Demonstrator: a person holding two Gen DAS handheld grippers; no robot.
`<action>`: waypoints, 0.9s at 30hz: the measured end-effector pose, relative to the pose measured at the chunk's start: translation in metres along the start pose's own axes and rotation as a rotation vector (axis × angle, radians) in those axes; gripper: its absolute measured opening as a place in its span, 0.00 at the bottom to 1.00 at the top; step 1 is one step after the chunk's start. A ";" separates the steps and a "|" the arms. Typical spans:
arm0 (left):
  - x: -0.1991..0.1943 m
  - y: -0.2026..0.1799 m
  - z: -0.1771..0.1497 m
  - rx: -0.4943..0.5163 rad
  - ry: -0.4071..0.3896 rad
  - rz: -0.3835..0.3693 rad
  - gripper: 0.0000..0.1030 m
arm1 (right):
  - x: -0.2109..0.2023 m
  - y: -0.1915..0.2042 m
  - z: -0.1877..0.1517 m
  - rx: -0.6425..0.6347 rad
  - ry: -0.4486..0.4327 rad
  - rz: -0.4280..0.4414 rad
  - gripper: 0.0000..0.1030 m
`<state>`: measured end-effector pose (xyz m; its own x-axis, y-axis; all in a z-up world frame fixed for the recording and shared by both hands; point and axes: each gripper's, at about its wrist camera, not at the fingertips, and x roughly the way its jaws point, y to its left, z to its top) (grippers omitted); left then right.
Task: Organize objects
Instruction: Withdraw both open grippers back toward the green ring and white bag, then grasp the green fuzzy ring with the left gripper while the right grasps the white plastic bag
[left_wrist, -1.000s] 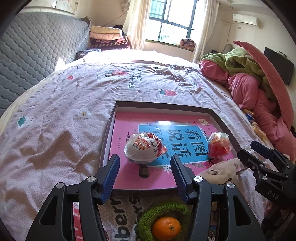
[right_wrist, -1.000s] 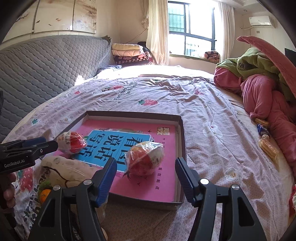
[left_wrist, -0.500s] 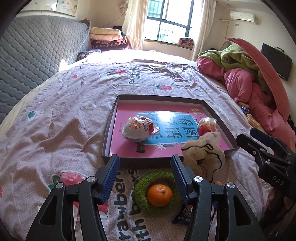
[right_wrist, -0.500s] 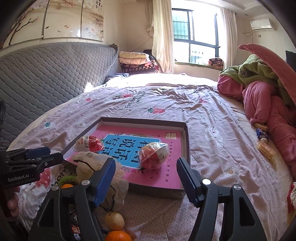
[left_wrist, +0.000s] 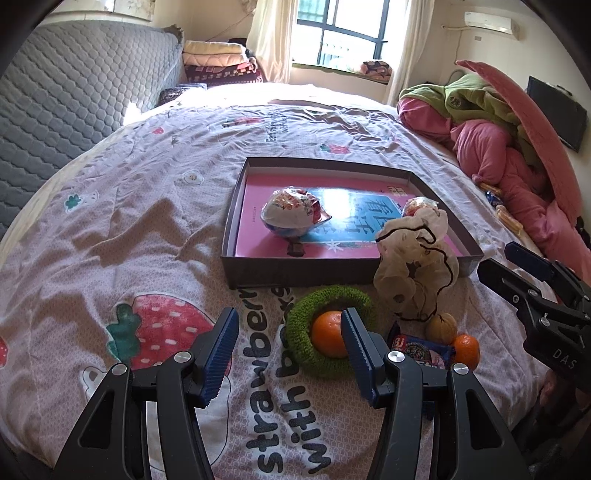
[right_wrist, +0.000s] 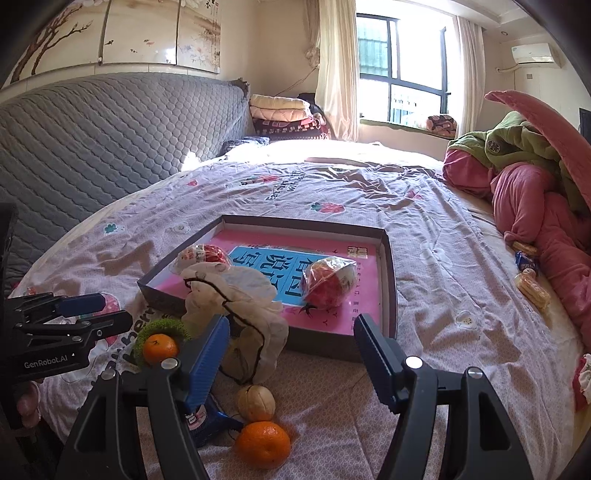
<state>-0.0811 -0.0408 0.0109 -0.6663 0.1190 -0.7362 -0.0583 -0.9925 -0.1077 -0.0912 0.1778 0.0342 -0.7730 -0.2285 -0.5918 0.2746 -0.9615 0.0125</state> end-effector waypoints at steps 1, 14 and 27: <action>0.001 0.000 -0.002 0.004 0.003 0.001 0.57 | 0.000 0.001 -0.001 -0.002 0.003 -0.001 0.67; 0.014 0.006 -0.002 -0.003 0.026 0.009 0.57 | 0.001 0.009 -0.009 -0.022 0.018 0.002 0.67; 0.043 0.002 0.011 0.023 0.076 -0.016 0.57 | 0.022 0.014 -0.005 -0.025 0.051 0.016 0.67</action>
<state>-0.1179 -0.0378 -0.0133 -0.6064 0.1355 -0.7835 -0.0859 -0.9908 -0.1049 -0.1017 0.1601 0.0170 -0.7383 -0.2351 -0.6321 0.3012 -0.9536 0.0029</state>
